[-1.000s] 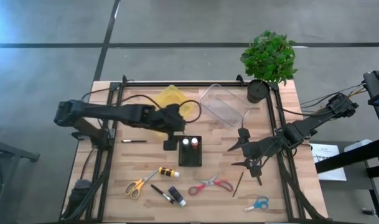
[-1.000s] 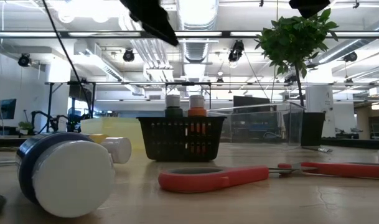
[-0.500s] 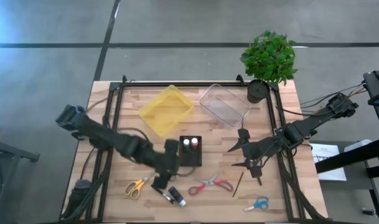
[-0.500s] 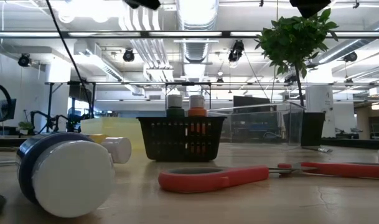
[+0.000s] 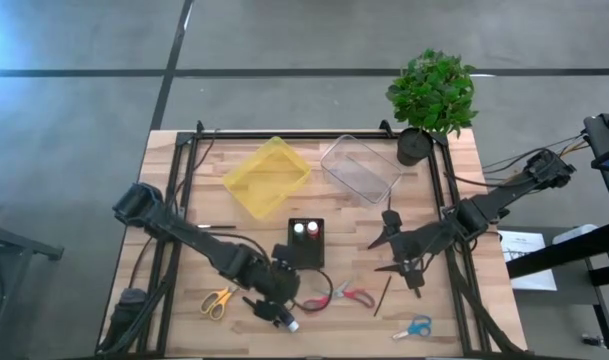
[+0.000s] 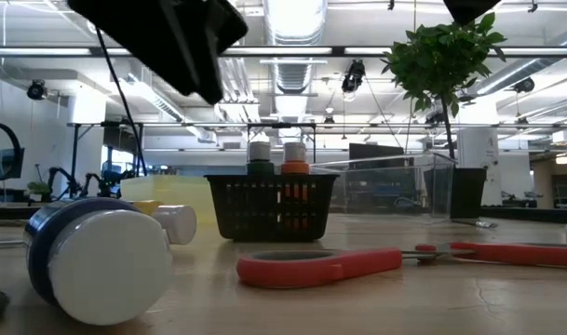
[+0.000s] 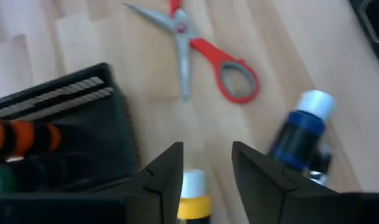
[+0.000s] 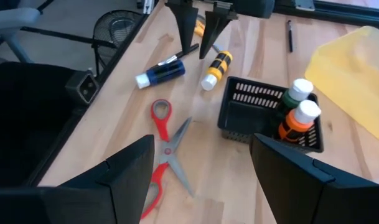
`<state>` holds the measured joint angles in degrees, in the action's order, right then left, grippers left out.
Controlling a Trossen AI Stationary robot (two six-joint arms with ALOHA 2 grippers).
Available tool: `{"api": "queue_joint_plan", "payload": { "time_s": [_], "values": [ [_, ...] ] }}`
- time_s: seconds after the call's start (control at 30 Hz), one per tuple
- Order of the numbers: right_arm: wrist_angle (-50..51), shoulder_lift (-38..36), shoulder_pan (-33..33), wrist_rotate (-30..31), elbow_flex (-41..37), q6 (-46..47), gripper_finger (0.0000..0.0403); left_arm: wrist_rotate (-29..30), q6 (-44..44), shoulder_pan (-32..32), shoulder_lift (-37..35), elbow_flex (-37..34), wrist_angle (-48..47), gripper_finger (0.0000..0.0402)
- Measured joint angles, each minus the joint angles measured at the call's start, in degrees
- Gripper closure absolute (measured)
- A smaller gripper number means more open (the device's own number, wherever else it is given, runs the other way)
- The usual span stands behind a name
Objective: Pick & Place Paint Supplies
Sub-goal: Put the yellow paint bottle into the black bin
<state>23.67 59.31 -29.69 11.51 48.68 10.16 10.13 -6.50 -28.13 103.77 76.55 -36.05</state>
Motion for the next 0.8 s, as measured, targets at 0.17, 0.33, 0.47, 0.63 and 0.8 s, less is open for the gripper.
{"api": "queue_joint_plan", "payload": {
  "time_s": [0.17, 0.33, 0.47, 0.63, 0.8],
  "values": [
    [-0.05, 0.0, -0.93, 0.4, -0.17, 0.32, 0.014, -0.22, -1.42, -0.55, 2.08, 0.02, -2.38, 0.0259],
    [-0.35, 0.0, -1.05, 0.48, -0.19, 0.38, 0.014, -0.55, -3.43, -0.08, 4.2, 0.02, -4.28, 0.0259],
    [-0.42, 0.0, -1.05, 0.48, -0.19, 0.38, 0.014, -0.61, -2.74, -0.02, 5.69, 0.04, -4.69, 0.0259],
    [-0.45, 0.0, -1.05, 0.52, -0.19, 0.4, 0.014, -0.68, -1.41, 0.09, 7.08, 0.31, -6.8, 0.0256],
    [-0.44, 0.0, -1.05, 0.57, -0.19, 0.73, 0.014, -0.7, -1.25, 0.09, 7.08, 2.75, -9.21, 0.0227]
  ]
}}
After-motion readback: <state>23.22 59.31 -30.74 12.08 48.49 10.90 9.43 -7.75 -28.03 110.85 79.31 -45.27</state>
